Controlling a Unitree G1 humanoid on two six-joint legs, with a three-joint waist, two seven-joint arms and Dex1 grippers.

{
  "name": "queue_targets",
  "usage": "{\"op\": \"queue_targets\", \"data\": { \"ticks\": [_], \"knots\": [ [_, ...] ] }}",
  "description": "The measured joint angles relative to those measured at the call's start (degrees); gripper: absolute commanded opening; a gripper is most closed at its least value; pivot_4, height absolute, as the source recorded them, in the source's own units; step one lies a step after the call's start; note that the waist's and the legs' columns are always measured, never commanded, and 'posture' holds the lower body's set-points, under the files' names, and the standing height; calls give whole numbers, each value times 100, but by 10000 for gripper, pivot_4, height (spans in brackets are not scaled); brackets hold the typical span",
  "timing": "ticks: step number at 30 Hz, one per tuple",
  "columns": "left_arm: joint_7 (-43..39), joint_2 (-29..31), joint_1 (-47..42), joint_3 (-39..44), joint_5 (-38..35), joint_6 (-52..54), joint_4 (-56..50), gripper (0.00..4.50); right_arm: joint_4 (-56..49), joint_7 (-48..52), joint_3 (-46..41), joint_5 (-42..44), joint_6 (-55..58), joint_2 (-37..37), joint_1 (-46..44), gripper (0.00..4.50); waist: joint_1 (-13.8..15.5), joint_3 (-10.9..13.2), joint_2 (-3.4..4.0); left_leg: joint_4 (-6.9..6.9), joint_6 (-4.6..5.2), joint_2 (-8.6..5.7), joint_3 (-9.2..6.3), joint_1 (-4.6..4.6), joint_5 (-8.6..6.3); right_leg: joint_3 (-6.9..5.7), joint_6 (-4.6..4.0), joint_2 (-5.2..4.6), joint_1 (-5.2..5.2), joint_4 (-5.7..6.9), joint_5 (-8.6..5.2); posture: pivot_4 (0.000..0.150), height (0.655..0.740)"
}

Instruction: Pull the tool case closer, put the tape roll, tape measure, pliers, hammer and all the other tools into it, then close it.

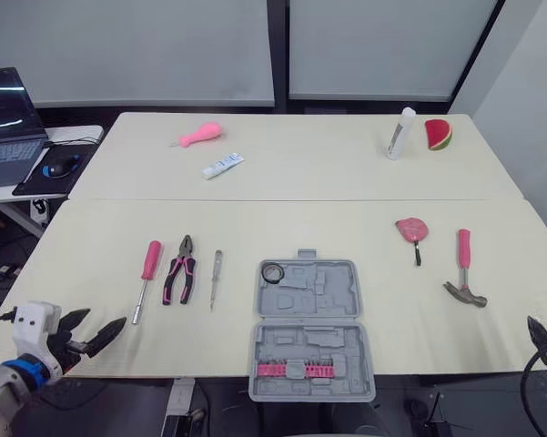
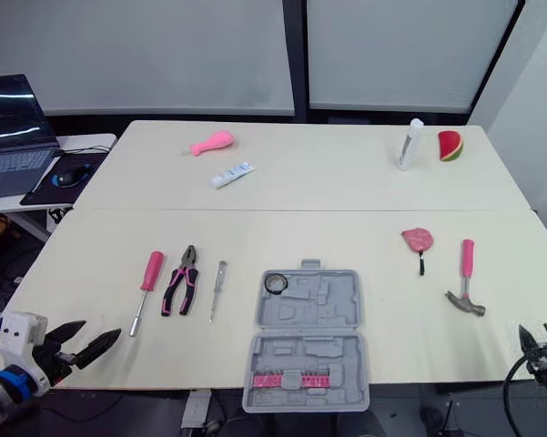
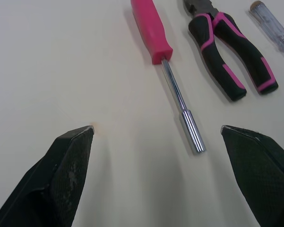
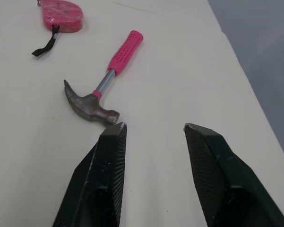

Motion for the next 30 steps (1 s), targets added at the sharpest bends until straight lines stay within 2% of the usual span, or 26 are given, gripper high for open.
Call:
{"op": "queue_targets", "data": {
  "ticks": [3,6,15,23,30],
  "knots": [
    [7,-16,100,4,-1,12,-116,45000,3,142,67,100,5,-109,116,35155,11,0,-1,0,0,-2,1,14,0,2,0,-1,18,-8,0,1500,7400],
    [5,-16,195,6,-1,9,-220,45000,1,206,112,186,16,-225,124,44763,11,0,-1,-3,0,-1,1,20,-1,2,0,-1,23,-10,0,1500,7400],
    [-344,43,384,-106,-127,46,-873,45000,-32,395,300,292,101,-692,69,44763,28,1,-1,-4,-2,-2,0,24,0,2,0,-1,35,-20,0,1500,7400],
    [-892,155,-1109,-1521,-407,644,-2270,45000,-742,338,916,567,849,-1318,-896,44763,141,3,6,-3,-4,-5,-4,21,1,0,-3,3,57,-53,1,1500,7400],
    [-1028,139,-2737,-2835,-336,1278,-2626,45000,-854,-401,1858,356,1960,-1414,-1979,44763,139,3,5,3,-5,-10,-3,9,2,3,-11,4,63,-79,6,1500,7400]
  ]
}}
